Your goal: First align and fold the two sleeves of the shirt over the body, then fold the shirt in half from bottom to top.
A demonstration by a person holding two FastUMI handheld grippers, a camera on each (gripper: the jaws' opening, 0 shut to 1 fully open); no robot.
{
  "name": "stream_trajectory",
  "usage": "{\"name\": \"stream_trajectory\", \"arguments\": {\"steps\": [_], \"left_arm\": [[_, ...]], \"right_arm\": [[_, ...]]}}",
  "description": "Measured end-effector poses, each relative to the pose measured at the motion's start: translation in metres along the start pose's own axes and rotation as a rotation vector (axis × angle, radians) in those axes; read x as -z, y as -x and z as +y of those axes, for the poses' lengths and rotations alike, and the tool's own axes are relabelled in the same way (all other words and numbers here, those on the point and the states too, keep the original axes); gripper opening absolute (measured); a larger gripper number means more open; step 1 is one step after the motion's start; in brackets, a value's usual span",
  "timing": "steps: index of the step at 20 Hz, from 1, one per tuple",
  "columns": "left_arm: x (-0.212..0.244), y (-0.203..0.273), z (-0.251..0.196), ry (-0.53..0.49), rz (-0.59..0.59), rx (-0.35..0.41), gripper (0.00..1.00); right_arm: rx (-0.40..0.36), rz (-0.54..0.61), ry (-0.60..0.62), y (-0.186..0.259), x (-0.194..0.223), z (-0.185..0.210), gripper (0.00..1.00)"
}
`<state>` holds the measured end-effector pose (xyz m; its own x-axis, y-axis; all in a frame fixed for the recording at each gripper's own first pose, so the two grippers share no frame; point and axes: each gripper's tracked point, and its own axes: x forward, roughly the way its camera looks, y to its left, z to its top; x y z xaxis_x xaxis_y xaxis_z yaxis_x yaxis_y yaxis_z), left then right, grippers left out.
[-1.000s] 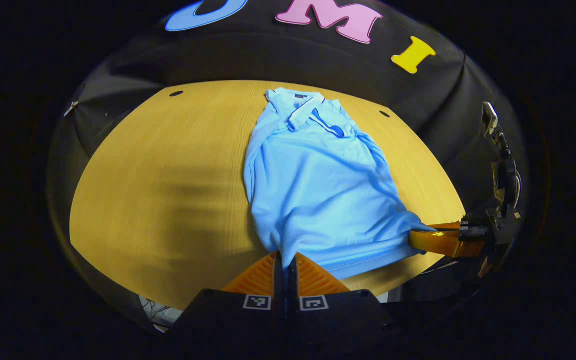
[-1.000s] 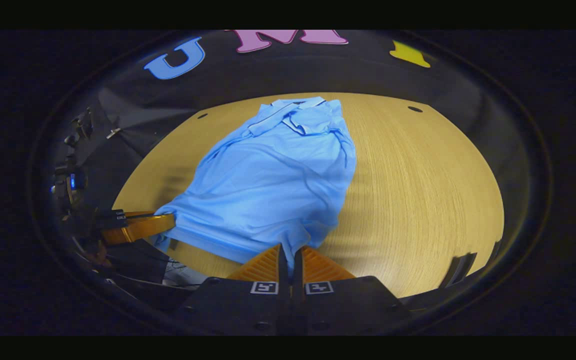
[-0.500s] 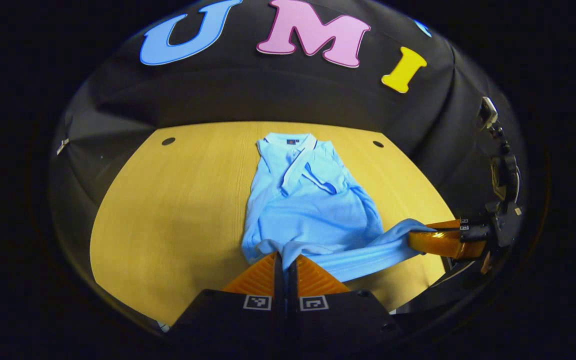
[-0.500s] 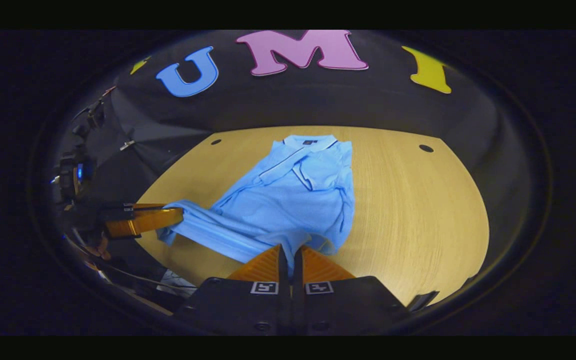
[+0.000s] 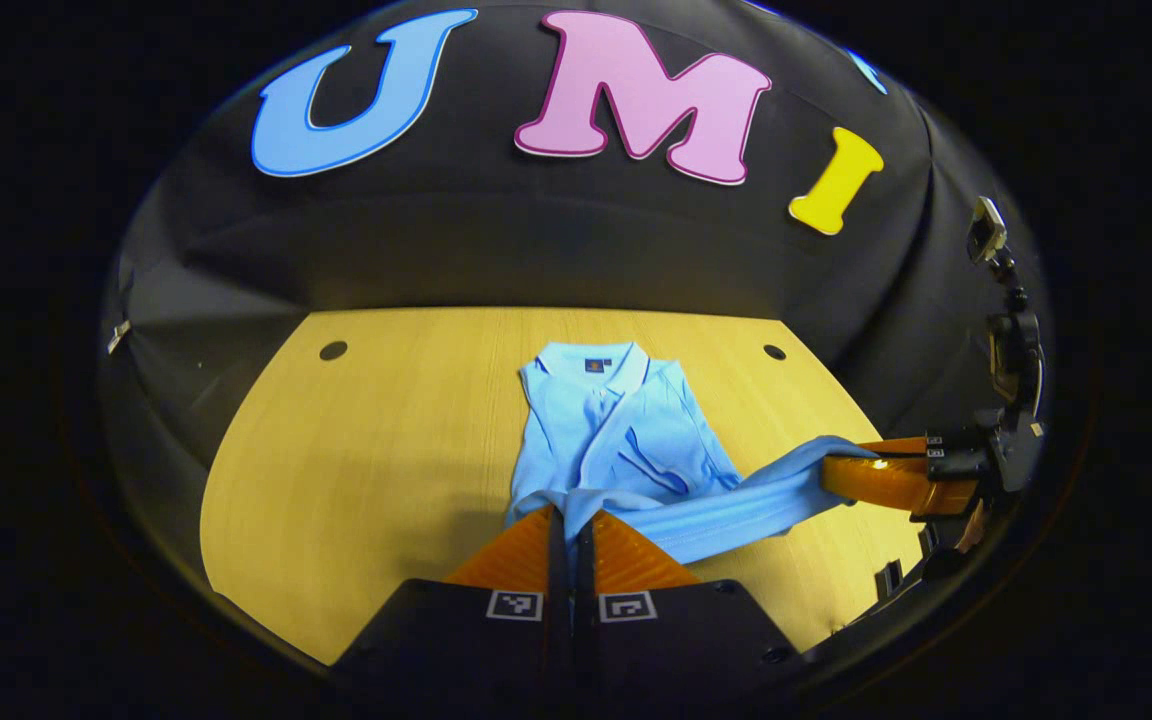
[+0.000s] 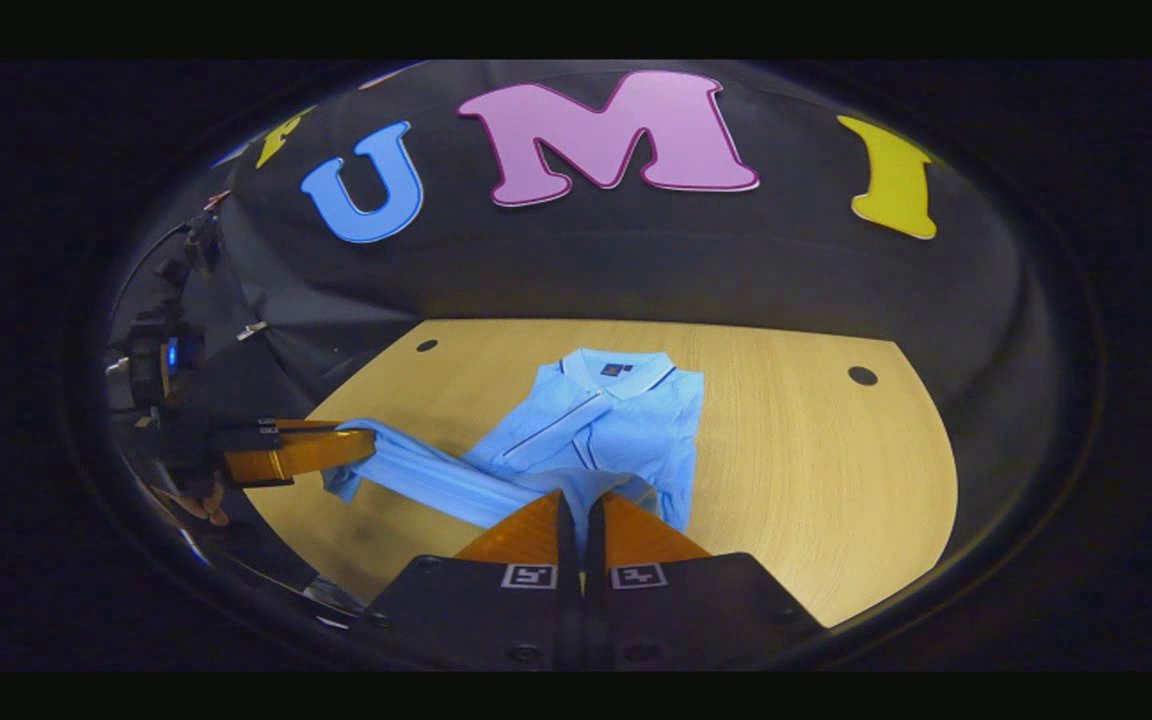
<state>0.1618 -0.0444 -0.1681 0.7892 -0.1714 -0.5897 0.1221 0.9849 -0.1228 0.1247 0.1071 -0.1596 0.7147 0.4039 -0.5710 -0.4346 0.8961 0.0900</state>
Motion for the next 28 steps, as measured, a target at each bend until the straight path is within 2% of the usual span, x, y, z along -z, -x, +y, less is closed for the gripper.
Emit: {"name": "stream_trajectory", "arguments": {"steps": [2, 3, 4, 9, 10, 12, 14, 15, 16, 17, 19, 20, 21, 22, 23, 25, 27, 28], "left_arm": [[-0.02, -0.011, 0.002, -0.017, -0.021, -0.002, 0.06], [-0.03, -0.018, 0.002, -0.03, -0.029, 0.0, 0.02], [-0.039, -0.025, 0.002, -0.045, -0.034, -0.001, 0.06], [-0.078, -0.069, 0.002, -0.066, -0.048, 0.011, 0.06], [-0.085, -0.08, 0.003, -0.064, -0.047, 0.016, 0.06], [-0.098, -0.105, 0.007, -0.061, -0.043, 0.014, 0.06], [-0.11, -0.133, 0.009, -0.053, -0.043, 0.013, 0.06], [-0.114, -0.148, 0.012, -0.047, -0.041, 0.018, 0.06], [-0.115, -0.164, 0.015, -0.04, -0.03, 0.017, 0.06], [-0.115, -0.178, 0.019, -0.033, -0.024, 0.023, 0.06], [-0.109, -0.207, 0.025, -0.027, -0.003, 0.033, 0.06], [-0.104, -0.221, 0.027, -0.027, 0.009, 0.035, 0.06], [-0.098, -0.234, 0.033, -0.024, 0.021, 0.039, 0.06], [-0.092, -0.246, 0.034, -0.017, 0.029, 0.038, 0.06], [-0.087, -0.259, 0.036, -0.005, 0.033, 0.035, 0.06], [-0.078, -0.277, 0.041, 0.011, 0.036, 0.018, 0.05], [-0.077, -0.286, 0.048, 0.009, 0.019, -0.019, 0.17], [-0.077, -0.287, 0.055, 0.003, 0.008, -0.053, 0.22]], "right_arm": [[-0.003, -0.015, 0.029, -0.013, -0.017, -0.004, 0.0], [-0.004, -0.025, 0.038, -0.021, -0.026, -0.007, 0.05], [-0.006, -0.032, 0.039, -0.029, -0.035, -0.01, 0.05], [0.008, -0.061, 0.037, -0.07, -0.074, -0.035, 0.05], [0.013, -0.068, 0.034, -0.08, -0.082, -0.041, 0.11], [0.028, -0.08, 0.023, -0.102, -0.097, -0.057, 0.0], [0.044, -0.085, 0.005, -0.124, -0.108, -0.072, 0.0], [0.05, -0.085, -0.007, -0.136, -0.111, -0.08, 0.1], [0.056, -0.084, -0.02, -0.149, -0.114, -0.086, 0.05], [0.061, -0.081, -0.034, -0.162, -0.114, -0.093, 0.1], [0.069, -0.064, -0.049, -0.186, -0.111, -0.102, 0.1], [0.077, -0.051, -0.052, -0.198, -0.105, -0.107, 0.0], [0.085, -0.036, -0.054, -0.212, -0.097, -0.112, 0.05], [0.093, -0.02, -0.06, -0.222, -0.089, -0.116, 0.05], [0.101, 0.002, -0.069, -0.232, -0.081, -0.12, 0.11], [0.128, 0.024, -0.067, -0.245, -0.069, -0.126, 0.07], [0.159, 0.041, -0.047, -0.252, -0.059, -0.133, 0.11], [0.185, 0.037, -0.037, -0.252, -0.059, -0.137, 0.21]]}}
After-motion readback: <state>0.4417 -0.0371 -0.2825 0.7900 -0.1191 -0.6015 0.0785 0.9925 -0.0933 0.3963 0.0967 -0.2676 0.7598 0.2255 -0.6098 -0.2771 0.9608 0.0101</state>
